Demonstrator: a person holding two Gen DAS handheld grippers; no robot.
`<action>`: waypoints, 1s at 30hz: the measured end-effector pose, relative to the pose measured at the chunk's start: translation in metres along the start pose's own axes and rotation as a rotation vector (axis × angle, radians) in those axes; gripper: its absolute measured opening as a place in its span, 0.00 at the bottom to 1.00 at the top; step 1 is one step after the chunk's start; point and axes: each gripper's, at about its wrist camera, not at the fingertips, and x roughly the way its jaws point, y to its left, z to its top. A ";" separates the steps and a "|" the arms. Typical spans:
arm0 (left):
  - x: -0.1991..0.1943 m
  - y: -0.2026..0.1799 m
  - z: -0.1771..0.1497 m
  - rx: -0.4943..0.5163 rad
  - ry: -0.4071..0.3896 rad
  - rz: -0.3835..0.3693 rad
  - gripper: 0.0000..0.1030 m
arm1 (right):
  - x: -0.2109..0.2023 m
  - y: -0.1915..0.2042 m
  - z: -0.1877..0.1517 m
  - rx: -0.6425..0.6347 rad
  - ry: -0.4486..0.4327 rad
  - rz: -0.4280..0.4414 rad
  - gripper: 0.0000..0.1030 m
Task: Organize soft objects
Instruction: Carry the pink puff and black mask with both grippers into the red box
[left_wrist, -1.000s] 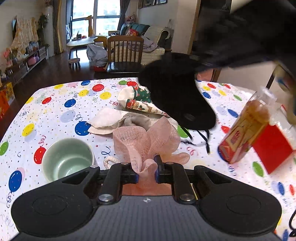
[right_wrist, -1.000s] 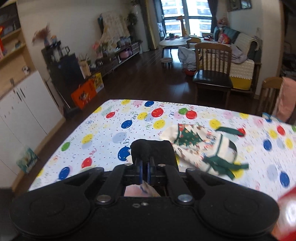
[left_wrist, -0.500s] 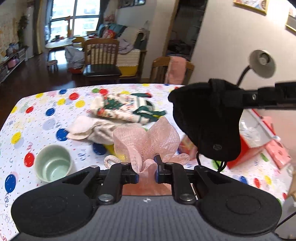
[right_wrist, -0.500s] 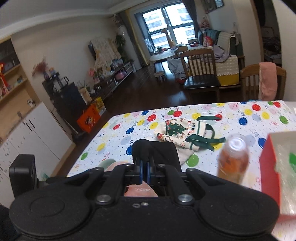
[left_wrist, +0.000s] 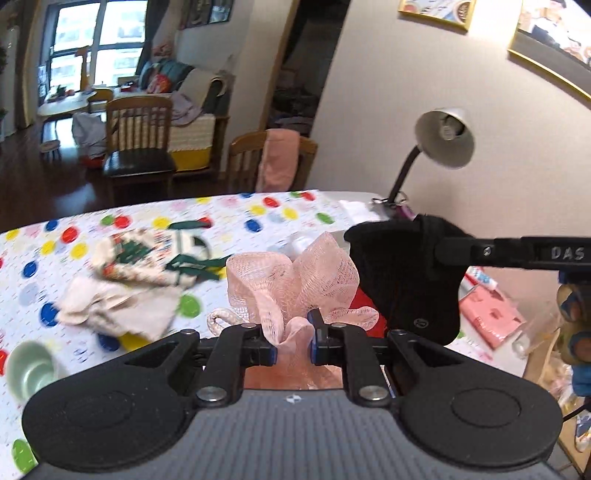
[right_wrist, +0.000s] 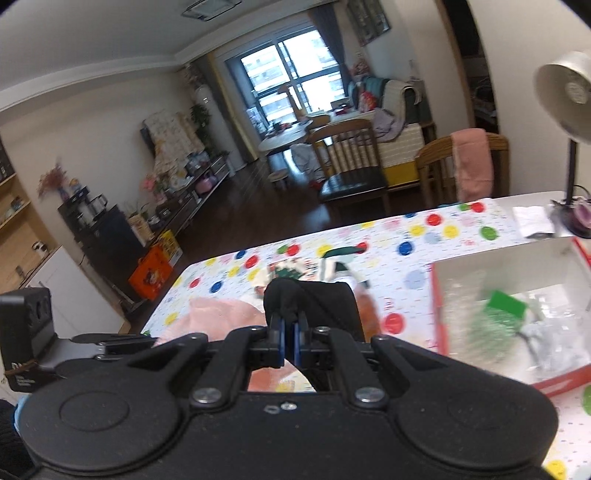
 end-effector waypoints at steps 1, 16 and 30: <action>0.002 -0.008 0.004 0.006 -0.002 -0.007 0.15 | -0.004 -0.008 0.001 0.006 -0.005 -0.012 0.03; 0.072 -0.125 0.058 0.113 -0.005 -0.078 0.15 | -0.043 -0.118 0.029 0.039 0.014 -0.189 0.03; 0.164 -0.195 0.089 0.166 0.052 -0.036 0.15 | -0.030 -0.203 0.063 0.011 0.044 -0.209 0.03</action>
